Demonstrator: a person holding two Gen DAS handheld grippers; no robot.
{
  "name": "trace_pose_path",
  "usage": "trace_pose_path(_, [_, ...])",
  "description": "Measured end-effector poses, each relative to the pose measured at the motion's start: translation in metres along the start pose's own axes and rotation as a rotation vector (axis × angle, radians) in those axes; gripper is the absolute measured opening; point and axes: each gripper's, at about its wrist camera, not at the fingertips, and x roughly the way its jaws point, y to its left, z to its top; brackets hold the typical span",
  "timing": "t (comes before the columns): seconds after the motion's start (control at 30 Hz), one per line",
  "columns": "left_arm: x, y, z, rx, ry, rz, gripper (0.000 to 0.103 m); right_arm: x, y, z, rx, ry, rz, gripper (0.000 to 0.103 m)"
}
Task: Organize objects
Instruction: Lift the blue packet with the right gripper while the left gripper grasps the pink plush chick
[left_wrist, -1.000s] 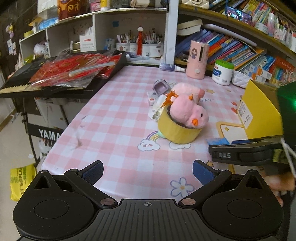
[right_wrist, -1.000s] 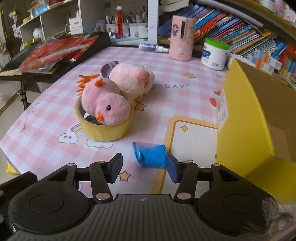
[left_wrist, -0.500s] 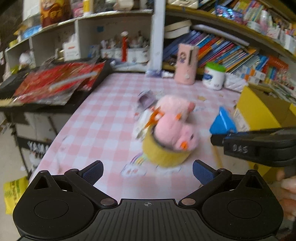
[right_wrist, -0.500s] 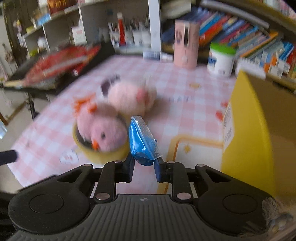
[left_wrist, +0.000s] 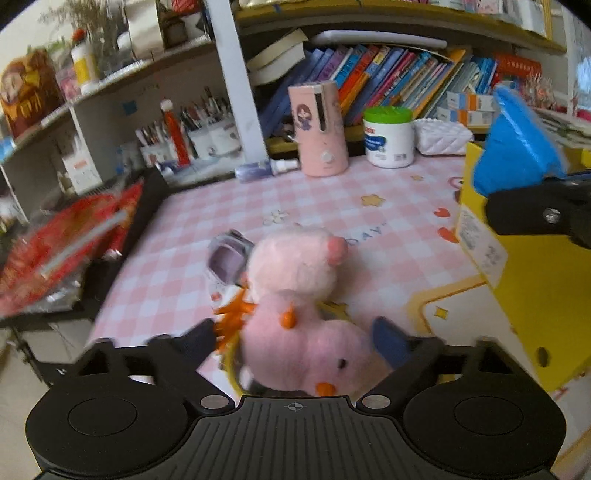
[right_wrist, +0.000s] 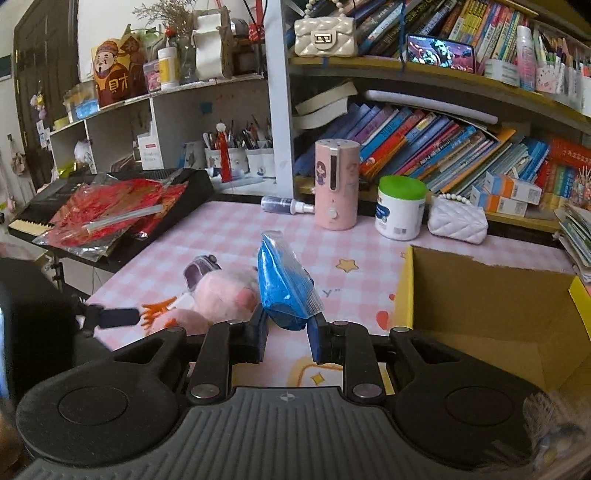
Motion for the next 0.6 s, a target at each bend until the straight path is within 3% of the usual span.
trace_pose_path(0.07, [-0.003, 0.005, 0.002, -0.013, -0.012, -0.014, 0.073, -0.002, -0.002, -0.002, -0.002, 0.0, -0.003, 0.021])
trace_pose_path(0.37, [-0.048, 0.032, 0.013, -0.153, -0.142, -0.055, 0.072, -0.005, -0.002, -0.005, 0.013, 0.002, 0.0, 0.021])
trace_pose_path(0.6, [-0.072, 0.04, -0.014, -0.197, -0.082, -0.072, 0.072, -0.012, 0.006, -0.017, 0.005, 0.029, 0.018, 0.021])
